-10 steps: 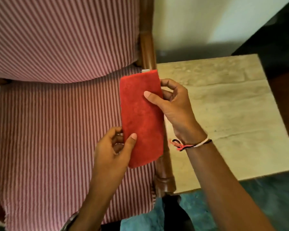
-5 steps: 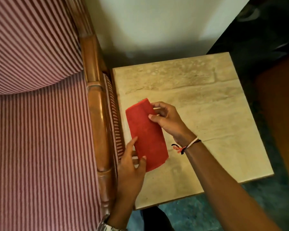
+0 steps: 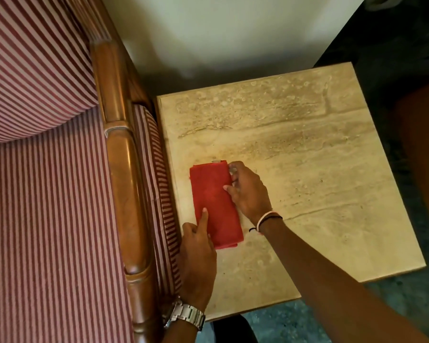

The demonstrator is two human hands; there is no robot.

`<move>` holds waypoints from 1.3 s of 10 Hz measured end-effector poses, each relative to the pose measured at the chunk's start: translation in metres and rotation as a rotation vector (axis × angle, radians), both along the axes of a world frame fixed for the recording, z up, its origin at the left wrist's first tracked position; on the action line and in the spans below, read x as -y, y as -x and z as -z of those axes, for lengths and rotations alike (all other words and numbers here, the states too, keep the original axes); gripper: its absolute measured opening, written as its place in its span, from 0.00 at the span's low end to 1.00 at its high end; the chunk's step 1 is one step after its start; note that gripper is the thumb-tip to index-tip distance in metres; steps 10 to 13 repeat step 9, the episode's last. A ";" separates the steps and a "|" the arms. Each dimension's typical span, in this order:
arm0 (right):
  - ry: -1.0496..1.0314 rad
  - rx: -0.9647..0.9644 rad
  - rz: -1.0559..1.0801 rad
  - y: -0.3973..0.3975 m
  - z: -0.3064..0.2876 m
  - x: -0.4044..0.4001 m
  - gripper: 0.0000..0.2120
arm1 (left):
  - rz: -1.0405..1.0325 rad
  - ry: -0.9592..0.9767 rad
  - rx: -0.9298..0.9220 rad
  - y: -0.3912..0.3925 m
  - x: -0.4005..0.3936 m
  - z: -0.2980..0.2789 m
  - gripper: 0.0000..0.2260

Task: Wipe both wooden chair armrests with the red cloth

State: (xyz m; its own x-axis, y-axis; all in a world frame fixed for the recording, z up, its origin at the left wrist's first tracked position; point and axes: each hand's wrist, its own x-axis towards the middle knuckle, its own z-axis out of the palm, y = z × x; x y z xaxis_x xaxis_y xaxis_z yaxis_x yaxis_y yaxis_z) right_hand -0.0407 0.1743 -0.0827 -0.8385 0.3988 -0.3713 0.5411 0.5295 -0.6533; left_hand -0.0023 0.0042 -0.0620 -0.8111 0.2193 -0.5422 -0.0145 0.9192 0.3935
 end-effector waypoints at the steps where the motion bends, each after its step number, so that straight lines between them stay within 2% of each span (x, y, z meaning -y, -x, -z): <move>1: -0.159 -0.012 -0.052 -0.004 -0.004 0.005 0.20 | 0.025 0.039 -0.014 0.003 -0.001 -0.003 0.27; 2: -0.232 0.016 -0.101 -0.009 -0.002 0.007 0.17 | 0.058 0.057 -0.020 0.003 -0.002 -0.003 0.27; 4: -0.327 0.066 -0.184 -0.020 -0.005 0.015 0.18 | 0.230 0.189 -0.094 0.002 -0.013 -0.004 0.33; 6: -0.443 0.184 -0.332 -0.038 -0.006 0.032 0.16 | 0.406 0.223 -0.069 0.012 -0.015 -0.005 0.38; 8: -0.496 0.296 -0.366 -0.035 -0.027 0.039 0.22 | 0.532 0.264 -0.030 0.032 -0.015 -0.030 0.33; 9: -0.509 0.294 -0.341 -0.030 -0.049 0.035 0.26 | 0.559 0.206 -0.051 0.053 -0.015 -0.052 0.31; 13: -0.509 0.294 -0.341 -0.030 -0.049 0.035 0.26 | 0.559 0.206 -0.051 0.053 -0.015 -0.052 0.31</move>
